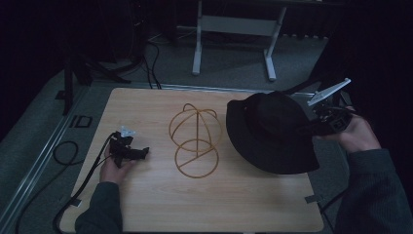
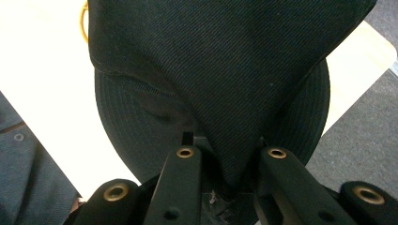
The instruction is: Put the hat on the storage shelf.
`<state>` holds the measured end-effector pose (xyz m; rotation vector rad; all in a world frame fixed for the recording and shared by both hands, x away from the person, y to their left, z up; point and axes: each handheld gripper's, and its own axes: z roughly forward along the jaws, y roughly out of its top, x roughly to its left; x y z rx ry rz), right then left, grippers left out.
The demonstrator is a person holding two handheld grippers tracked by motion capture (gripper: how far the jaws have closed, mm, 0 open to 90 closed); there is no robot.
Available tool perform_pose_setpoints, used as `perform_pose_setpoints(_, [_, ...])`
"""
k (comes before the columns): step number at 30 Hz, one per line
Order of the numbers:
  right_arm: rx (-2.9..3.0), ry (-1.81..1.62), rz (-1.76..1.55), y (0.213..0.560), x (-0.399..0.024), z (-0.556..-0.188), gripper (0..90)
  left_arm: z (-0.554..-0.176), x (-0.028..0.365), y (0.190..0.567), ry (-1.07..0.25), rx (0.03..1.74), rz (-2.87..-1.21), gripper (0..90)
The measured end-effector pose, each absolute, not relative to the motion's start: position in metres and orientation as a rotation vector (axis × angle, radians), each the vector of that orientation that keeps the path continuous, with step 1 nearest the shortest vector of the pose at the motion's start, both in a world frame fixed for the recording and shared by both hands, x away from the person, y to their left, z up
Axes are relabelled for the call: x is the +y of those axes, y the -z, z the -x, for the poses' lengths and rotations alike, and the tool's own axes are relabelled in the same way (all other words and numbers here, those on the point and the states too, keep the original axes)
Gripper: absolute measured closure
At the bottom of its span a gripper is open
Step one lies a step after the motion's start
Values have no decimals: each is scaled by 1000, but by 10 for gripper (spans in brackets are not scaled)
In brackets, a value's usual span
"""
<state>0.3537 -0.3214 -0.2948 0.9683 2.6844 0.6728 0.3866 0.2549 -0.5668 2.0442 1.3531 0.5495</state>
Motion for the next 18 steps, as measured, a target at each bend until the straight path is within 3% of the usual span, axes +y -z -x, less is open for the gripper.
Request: perform_pose_setpoints(18, [2692,-808,-859,267,-320,-343,839,-387,255,567,-549,1353,-2047,20])
